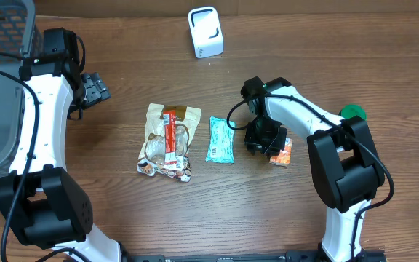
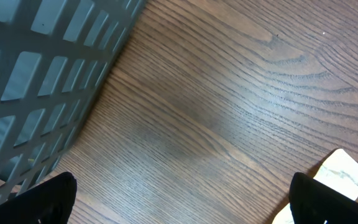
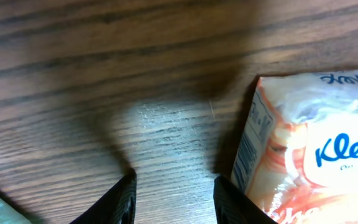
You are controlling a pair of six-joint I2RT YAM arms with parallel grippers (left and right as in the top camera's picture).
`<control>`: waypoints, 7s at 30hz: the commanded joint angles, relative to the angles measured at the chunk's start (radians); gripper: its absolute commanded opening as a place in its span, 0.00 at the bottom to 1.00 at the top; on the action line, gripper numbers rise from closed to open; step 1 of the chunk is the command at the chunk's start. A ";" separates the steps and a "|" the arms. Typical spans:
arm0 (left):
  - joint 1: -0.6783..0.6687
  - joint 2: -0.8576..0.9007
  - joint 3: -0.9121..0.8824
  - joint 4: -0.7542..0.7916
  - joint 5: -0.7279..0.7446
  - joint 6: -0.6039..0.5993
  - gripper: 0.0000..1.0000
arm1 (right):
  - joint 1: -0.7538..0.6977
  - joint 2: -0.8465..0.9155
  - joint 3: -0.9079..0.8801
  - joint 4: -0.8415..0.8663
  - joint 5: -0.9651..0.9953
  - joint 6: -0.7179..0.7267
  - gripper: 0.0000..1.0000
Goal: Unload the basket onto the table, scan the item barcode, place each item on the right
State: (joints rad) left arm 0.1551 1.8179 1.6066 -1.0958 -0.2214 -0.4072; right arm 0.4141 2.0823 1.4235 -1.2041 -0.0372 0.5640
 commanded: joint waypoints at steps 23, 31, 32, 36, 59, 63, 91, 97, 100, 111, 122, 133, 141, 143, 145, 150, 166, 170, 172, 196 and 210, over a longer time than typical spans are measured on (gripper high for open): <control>0.002 -0.021 0.019 0.001 -0.010 0.026 1.00 | -0.076 -0.303 0.018 -0.097 0.002 -0.182 0.41; 0.002 -0.021 0.019 0.001 -0.010 0.026 1.00 | -0.247 -0.315 0.003 -0.107 -0.002 -0.338 0.41; 0.002 -0.021 0.019 0.001 -0.010 0.026 1.00 | -0.257 -0.315 -0.002 -0.106 -0.002 -0.337 0.41; 0.002 -0.021 0.019 0.001 -0.010 0.026 1.00 | -0.281 -0.315 -0.021 -0.091 -0.003 -0.336 0.41; 0.002 -0.021 0.019 0.001 -0.010 0.026 1.00 | -0.281 -0.305 -0.267 0.183 -0.043 -0.333 0.32; 0.002 -0.021 0.019 0.001 -0.010 0.026 1.00 | -0.281 -0.305 -0.310 0.216 -0.043 -0.333 0.32; 0.002 -0.021 0.019 0.001 -0.010 0.026 1.00 | -0.281 -0.306 -0.482 0.414 -0.044 -0.326 0.14; 0.002 -0.021 0.019 0.001 -0.010 0.026 1.00 | -0.281 -0.306 -0.482 0.384 -0.043 -0.326 0.24; 0.002 -0.021 0.019 0.001 -0.010 0.026 1.00 | -0.281 -0.306 -0.482 0.381 -0.043 -0.329 0.17; 0.002 -0.021 0.019 0.001 -0.010 0.026 1.00 | -0.281 -0.383 -0.337 0.291 -0.144 -0.383 0.17; 0.002 -0.021 0.019 0.001 -0.010 0.026 1.00 | -0.281 -0.383 -0.404 0.272 -0.128 -0.383 0.22; 0.002 -0.021 0.019 0.001 -0.010 0.026 1.00 | -0.281 -0.382 -0.458 0.370 -0.119 -0.383 0.22; 0.002 -0.021 0.019 0.000 -0.010 0.026 1.00 | -0.281 -0.382 -0.529 0.446 -0.088 -0.371 0.23; 0.002 -0.021 0.019 0.000 -0.010 0.026 1.00 | -0.281 -0.382 -0.554 0.474 -0.088 -0.351 0.21; 0.002 -0.021 0.019 0.001 -0.010 0.026 1.00 | -0.281 -0.382 -0.573 0.495 -0.102 -0.351 0.09; 0.002 -0.021 0.019 0.000 -0.010 0.026 1.00 | -0.281 -0.383 -0.556 0.489 -0.217 -0.370 0.04; 0.002 -0.021 0.019 0.001 -0.010 0.026 1.00 | -0.432 -0.414 -0.507 0.545 -1.502 -0.626 0.04; 0.002 -0.021 0.019 0.000 -0.010 0.026 1.00 | -0.487 -0.414 -0.507 0.535 -1.533 -0.622 0.04; 0.002 -0.021 0.019 0.000 -0.010 0.026 1.00 | -0.504 -0.414 -0.507 0.515 -1.533 -0.621 0.04; 0.002 -0.021 0.019 0.000 -0.010 0.026 1.00 | -0.586 -0.414 -0.507 0.438 -1.532 -0.670 0.04; 0.002 -0.021 0.019 0.000 -0.010 0.026 1.00 | -0.565 -0.414 -0.508 0.546 -0.576 -0.681 0.04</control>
State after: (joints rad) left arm 0.1551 1.8179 1.6062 -1.0958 -0.2214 -0.4072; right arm -0.1612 1.6772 0.8967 -0.6941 -0.9344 -0.1802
